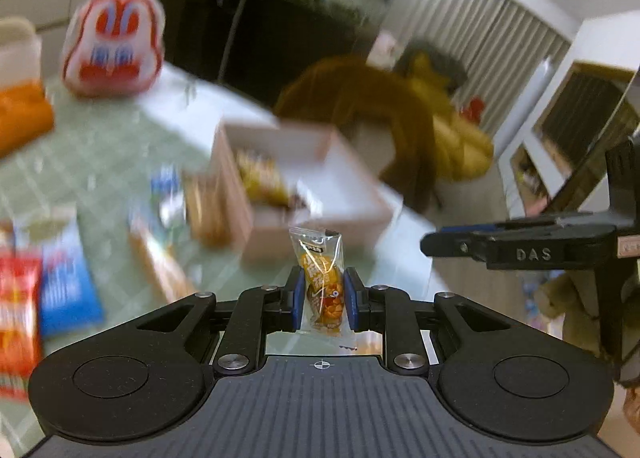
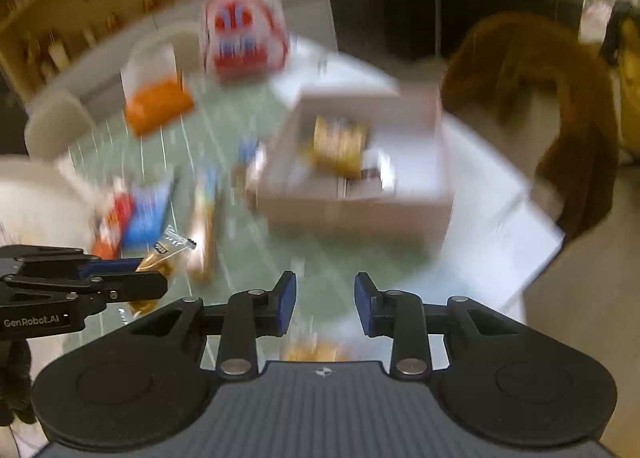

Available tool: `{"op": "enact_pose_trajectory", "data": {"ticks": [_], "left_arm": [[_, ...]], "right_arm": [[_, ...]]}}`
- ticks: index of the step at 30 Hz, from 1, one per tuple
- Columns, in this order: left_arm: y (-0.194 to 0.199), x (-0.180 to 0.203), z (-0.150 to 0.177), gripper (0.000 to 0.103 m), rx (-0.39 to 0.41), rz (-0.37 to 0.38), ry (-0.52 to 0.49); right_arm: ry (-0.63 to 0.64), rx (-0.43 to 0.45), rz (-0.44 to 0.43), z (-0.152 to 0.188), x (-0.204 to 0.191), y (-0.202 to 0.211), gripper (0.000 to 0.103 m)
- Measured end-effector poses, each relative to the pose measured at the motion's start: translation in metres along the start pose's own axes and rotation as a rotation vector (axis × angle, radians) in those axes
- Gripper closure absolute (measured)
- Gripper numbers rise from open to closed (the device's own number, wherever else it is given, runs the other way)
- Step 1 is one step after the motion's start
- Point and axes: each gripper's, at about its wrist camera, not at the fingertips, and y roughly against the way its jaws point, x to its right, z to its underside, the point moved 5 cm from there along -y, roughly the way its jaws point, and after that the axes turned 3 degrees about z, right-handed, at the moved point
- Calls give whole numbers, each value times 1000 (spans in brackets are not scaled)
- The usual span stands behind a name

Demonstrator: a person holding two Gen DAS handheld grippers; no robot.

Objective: Organize snacks
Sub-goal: 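Grasp the small orange snack packet with the left gripper while right carries bread bag toward box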

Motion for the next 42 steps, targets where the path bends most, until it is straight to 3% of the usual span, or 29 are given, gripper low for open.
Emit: {"op": "enact_pose_trajectory", "data": {"ticks": [1, 3, 4, 5, 13, 17, 19, 21, 23, 24, 27, 35, 39, 42], "left_arm": [[-1, 0, -10, 78, 15, -3, 5], [-4, 0, -21, 78, 27, -11, 16], [-8, 0, -23, 78, 26, -13, 22], [-10, 0, -21, 78, 21, -14, 27], [-36, -12, 12, 78, -101, -24, 79], [-41, -17, 21, 78, -131, -42, 89], [-42, -19, 21, 78, -137, -48, 89], [-44, -21, 21, 78, -137, -49, 94], [-45, -22, 19, 78, -133, -50, 100], [-46, -22, 18, 78, -132, -49, 103], [-49, -26, 11, 78, -121, -43, 116], [-66, -36, -51, 78, -35, -25, 153], [-99, -46, -83, 78, -40, -12, 196], [-136, -57, -98, 77, -84, 23, 264]], "right_arm": [[1, 9, -6, -10, 3, 3, 70], [19, -13, -12, -19, 8, -1, 55], [27, -23, -2, -18, 10, -4, 35], [37, -36, 14, -13, 12, -9, 26], [-32, -316, -18, 72, 4, -66, 26], [-39, -391, -41, 96, -12, -86, 26], [-4, -391, -3, 100, -18, -92, 24], [63, -379, 16, 103, -25, -91, 30], [137, -379, 21, 102, -31, -89, 46], [139, -388, -4, 99, -32, -86, 48], [83, -366, -73, 72, -24, -75, 49], [84, -91, -7, -69, 11, -65, 49], [73, -102, 31, -112, 32, -106, 49], [43, -144, 49, -121, 44, -135, 48]]}}
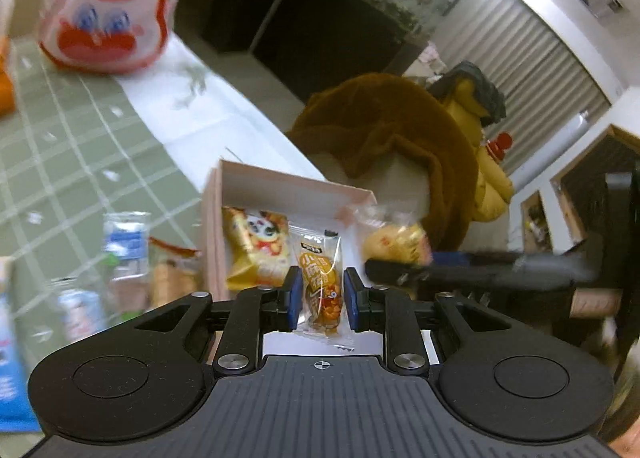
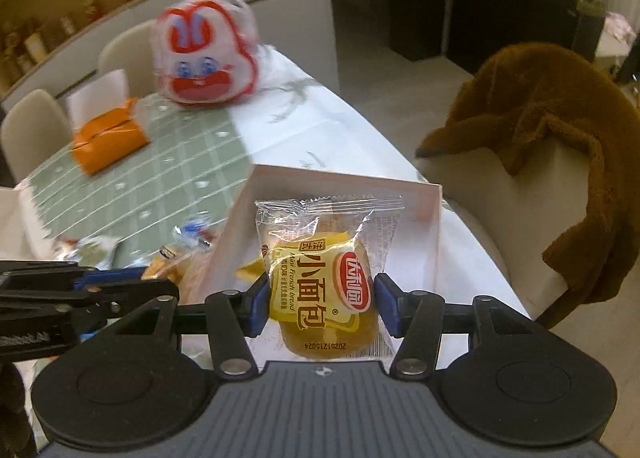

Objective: Organize snacks

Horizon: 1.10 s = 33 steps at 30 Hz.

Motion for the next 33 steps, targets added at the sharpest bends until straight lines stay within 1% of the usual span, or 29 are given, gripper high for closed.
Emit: {"op": "enact_pose_trajectory", "data": {"ticks": [2, 3, 4, 6, 7, 8, 9, 11, 12, 13, 15, 17, 20, 22, 24, 26, 29, 30, 33], "left_arm": [[-25, -9, -8, 76, -57, -2, 18], [-29, -12, -9, 76, -63, -16, 16], [-29, -15, -13, 76, -49, -26, 9], [-18, -27, -21, 76, 21, -10, 16], [-10, -39, -26, 74, 66, -19, 33], [-4, -52, -30, 74, 96, -53, 45], [-1, -64, -32, 74, 110, -101, 52], [2, -91, -30, 73, 106, -237, 68], [2, -104, -26, 73, 99, -283, 85], [1, -112, -22, 73, 87, -295, 101], [-3, -118, -8, 73, 55, -271, 119], [-9, -113, 7, 73, 23, -240, 90], [-22, -106, 19, 72, -27, -246, 21], [-34, -109, 19, 72, -54, -248, 11], [-37, -108, 22, 72, -45, -215, 12], [-44, -102, 24, 70, -58, -197, -13], [-46, -89, 33, 70, -69, -244, -141], [-42, -88, 37, 70, -74, -240, -151], [-21, -97, 54, 74, -73, -220, -107]], "right_arm": [[-23, -33, 30, -2, 9, -18, 40], [-26, -39, 56, -1, 13, -22, 39], [-22, -37, 65, 3, 15, -23, 39], [-16, -28, 54, 9, 18, -20, 35], [-16, -24, 48, 12, 19, -18, 33], [-14, -22, 45, 14, 19, -17, 33], [-9, -26, 43, 15, 19, -17, 33], [-5, -37, 36, 14, 14, -21, 33], [-1, -40, 34, 11, 9, -20, 33], [4, -40, 30, 7, 3, -22, 33], [28, -34, 15, -3, -13, -25, 33], [54, -21, 4, -15, -31, -25, 33], [52, -25, -28, -25, -52, -25, 33], [49, -41, -58, -27, -64, -25, 33], [59, -47, -68, -28, -75, -24, 33], [66, -43, -71, -33, -85, -23, 33], [58, -44, -104, -46, -101, -25, 33], [53, -53, -118, -49, -107, -28, 33], [23, -117, -171, -55, -126, -47, 33]]}}
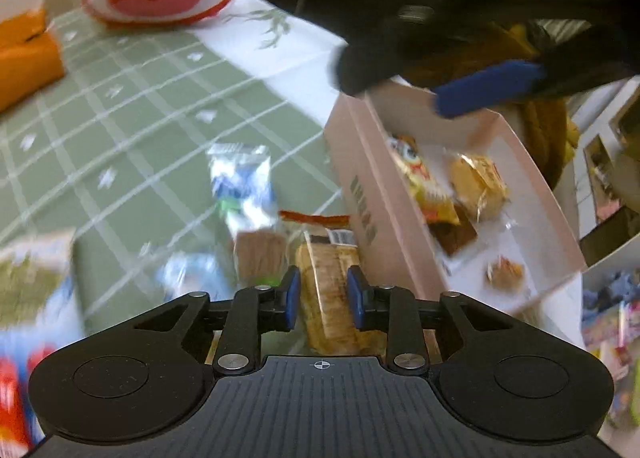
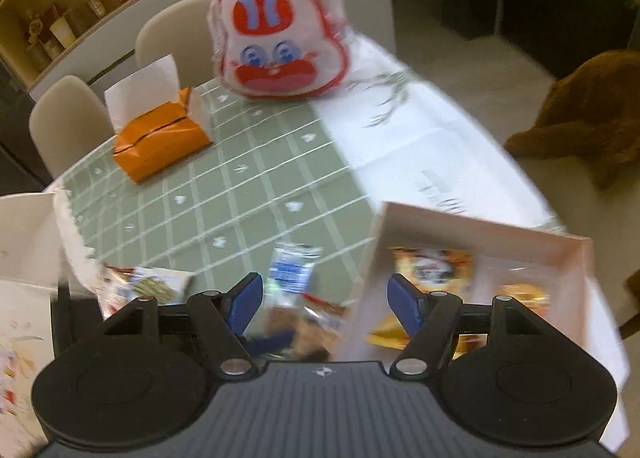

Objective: Organize snacks

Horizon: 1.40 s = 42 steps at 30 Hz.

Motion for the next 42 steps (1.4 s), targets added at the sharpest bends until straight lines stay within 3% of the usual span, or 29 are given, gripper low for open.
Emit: {"op": "enact_pose_trajectory", "data": {"ticks": [4, 7, 14, 16, 18, 20, 25, 28, 34, 42], "left_arm": [[29, -17, 29, 74, 22, -27, 51], [50, -25, 48, 78, 32, -30, 97], [73, -36, 71, 81, 46, -32, 148], [75, -38, 71, 82, 57, -17, 166], [79, -36, 69, 81, 76, -13, 161], [84, -33, 66, 81, 101, -22, 123], [67, -11, 53, 80, 83, -52, -32], [53, -3, 49, 70, 64, -98, -113], [44, -7, 40, 57, 67, -72, -89], [65, -21, 68, 83, 62, 10, 13]], "right_arm": [[-8, -88, -2, 3, -24, -41, 35], [25, -136, 61, 12, -38, -69, 47], [-50, -216, 139, 26, -50, -116, 45], [-60, -195, 158, 29, -56, -119, 42], [-30, -189, 193, 34, -63, -120, 44], [30, -183, 213, 40, -71, -117, 57], [120, -181, 242, 52, -79, -106, 64], [131, -158, 249, 50, -78, -90, 66], [142, -116, 208, 49, -72, -50, 67], [107, -93, 147, 68, -70, -23, 74]]}}
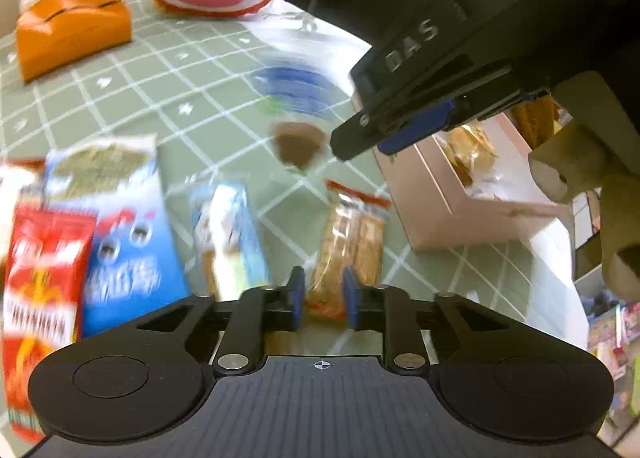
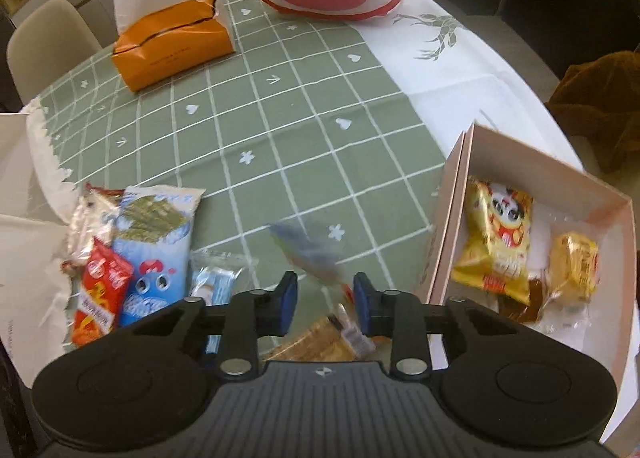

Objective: Organize snacks

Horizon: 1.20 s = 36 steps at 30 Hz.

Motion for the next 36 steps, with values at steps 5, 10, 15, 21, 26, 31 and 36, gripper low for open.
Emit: {"op": "enact_pose_trajectory", "data": {"ticks": [5, 10, 15, 21, 26, 31, 36], "left_arm": [[26, 3, 38, 85, -1, 64, 77], [43, -4, 50, 85, 9, 57, 152], [71, -21, 39, 84, 102, 40, 253], [87, -55, -10, 81, 248, -1, 382], [47, -72, -76, 81, 240, -96, 266], [-20, -72, -113, 81, 77, -114, 104], [-40, -55, -88, 81, -83, -52, 28]], "right_arm": [[-1, 17, -42, 19, -9, 14, 75], [0, 14, -90, 34, -11, 23, 75], [-67, -59, -108, 54, -6, 3, 55], [-165, -58, -86, 70, -10, -40, 35], [-81, 26, -81, 83, -14, -33, 63], [-48, 36, -63, 122, 11, -15, 64], [-149, 19, -77, 152, 54, -2, 60]]}}
